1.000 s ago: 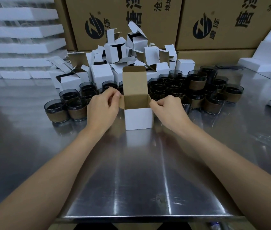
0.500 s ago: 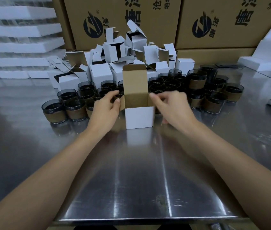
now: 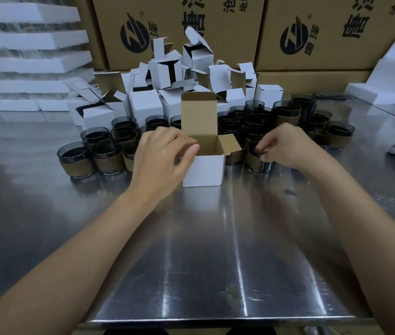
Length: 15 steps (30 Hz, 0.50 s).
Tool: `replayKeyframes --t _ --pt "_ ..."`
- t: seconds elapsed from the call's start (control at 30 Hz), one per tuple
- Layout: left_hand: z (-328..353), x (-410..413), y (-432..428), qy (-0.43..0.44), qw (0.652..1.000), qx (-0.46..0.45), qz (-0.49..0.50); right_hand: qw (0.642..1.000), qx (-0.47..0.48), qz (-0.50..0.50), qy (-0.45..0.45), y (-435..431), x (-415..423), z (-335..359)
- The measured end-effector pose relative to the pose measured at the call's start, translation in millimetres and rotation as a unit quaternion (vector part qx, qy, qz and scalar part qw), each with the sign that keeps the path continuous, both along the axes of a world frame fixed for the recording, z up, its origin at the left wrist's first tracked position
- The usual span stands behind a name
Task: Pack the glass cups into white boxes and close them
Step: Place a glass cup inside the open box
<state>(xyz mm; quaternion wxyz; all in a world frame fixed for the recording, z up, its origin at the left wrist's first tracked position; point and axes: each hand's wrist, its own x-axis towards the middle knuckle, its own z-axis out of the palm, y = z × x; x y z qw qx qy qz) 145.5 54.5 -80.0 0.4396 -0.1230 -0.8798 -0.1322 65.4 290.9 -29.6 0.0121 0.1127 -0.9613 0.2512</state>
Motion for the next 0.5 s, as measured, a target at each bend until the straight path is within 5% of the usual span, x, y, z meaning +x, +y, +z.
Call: replayKeyframes --t 0.5 --pt "-5 -3 -1 -0.071 0.997 0.041 0.012 0.999 0.025 0.032 -0.004 5 2 4"
